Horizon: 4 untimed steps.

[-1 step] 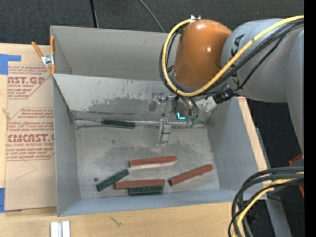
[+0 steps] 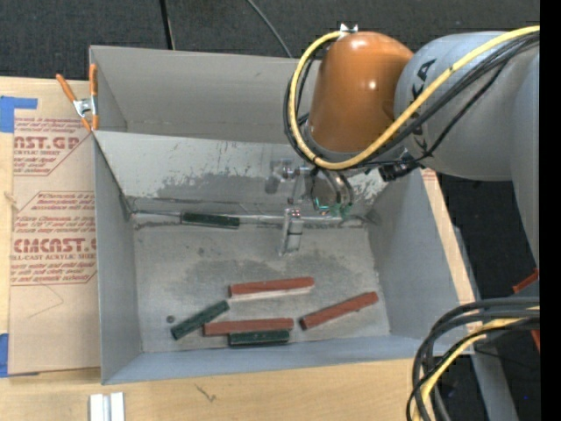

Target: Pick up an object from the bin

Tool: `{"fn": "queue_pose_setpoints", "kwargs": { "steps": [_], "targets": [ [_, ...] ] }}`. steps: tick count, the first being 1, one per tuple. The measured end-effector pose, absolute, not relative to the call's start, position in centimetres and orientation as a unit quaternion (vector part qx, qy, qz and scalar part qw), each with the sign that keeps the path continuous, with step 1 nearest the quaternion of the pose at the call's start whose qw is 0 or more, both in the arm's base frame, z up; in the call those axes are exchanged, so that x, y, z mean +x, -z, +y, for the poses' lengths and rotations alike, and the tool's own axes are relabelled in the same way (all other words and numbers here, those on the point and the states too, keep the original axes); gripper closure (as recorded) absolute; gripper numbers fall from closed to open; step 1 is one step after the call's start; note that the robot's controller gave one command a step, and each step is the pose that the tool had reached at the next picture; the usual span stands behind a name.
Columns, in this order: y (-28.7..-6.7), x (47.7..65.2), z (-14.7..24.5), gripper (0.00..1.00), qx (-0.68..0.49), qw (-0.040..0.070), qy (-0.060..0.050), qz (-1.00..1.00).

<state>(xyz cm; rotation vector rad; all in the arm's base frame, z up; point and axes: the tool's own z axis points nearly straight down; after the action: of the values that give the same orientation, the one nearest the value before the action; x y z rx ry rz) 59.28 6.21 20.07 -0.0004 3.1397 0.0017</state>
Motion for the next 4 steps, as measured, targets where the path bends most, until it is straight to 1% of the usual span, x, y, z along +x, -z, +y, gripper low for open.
{"fn": "queue_pose_setpoints", "kwargs": {
  "steps": [1, 2, 3, 4],
  "targets": [
    [-16.1, 57.2, 5.9, 0.0, -0.043, 0.003, 0.0, 0.999],
    [-10.1, 52.2, 6.5, 0.0, -0.088, 0.002, 0.0, 0.996],
    [-7.0, 52.6, 0.6, 1.0, -0.044, 0.001, 0.0, 0.999],
    [-7.0, 52.6, 0.6, 1.0, -0.044, 0.001, 0.0, 0.999]
  ]
}}
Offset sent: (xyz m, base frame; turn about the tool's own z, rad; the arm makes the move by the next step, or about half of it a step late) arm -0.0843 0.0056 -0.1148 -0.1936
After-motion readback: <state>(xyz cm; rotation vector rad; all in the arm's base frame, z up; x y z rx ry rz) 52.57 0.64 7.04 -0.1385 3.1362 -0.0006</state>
